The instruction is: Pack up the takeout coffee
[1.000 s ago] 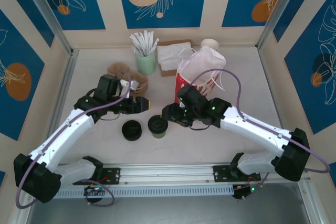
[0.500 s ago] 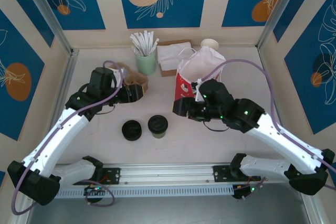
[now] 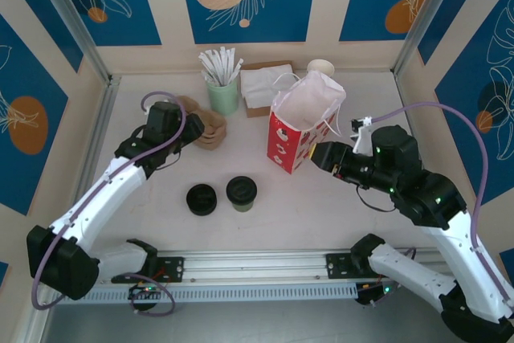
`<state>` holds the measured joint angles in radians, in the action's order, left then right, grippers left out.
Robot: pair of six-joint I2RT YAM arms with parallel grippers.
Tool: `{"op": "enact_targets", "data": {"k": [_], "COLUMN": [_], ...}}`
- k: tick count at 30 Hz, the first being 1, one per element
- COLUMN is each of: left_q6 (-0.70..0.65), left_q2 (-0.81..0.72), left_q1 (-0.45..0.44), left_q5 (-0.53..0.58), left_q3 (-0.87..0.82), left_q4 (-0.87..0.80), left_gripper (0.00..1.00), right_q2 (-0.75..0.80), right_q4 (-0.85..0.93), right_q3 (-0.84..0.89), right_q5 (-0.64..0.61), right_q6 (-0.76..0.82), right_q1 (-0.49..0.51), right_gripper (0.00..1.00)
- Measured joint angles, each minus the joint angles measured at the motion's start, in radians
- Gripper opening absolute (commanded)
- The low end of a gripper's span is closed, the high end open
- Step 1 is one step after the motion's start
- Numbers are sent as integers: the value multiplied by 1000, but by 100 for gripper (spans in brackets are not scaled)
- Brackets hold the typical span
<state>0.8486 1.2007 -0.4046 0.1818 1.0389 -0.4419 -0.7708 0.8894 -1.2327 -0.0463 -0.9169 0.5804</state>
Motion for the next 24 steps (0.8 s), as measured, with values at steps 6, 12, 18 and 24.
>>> {"op": "enact_targets", "data": {"k": [6, 12, 18, 24], "left_q6": [68, 117, 156, 180], "left_q2": [103, 219, 320, 380], "left_q1": [14, 21, 28, 30], "left_q5": [31, 31, 25, 10], "left_q3": [0, 16, 68, 90], "left_q4": [53, 72, 107, 124], "left_gripper": [59, 55, 47, 44], "right_q2": [-12, -25, -63, -95], "right_q4": [21, 19, -1, -14], "right_q3": [0, 0, 1, 16], "right_q5": [136, 310, 479, 573], "right_q6": [48, 92, 119, 130], "right_q1": [-156, -326, -455, -519], "right_gripper": [52, 52, 52, 52]}}
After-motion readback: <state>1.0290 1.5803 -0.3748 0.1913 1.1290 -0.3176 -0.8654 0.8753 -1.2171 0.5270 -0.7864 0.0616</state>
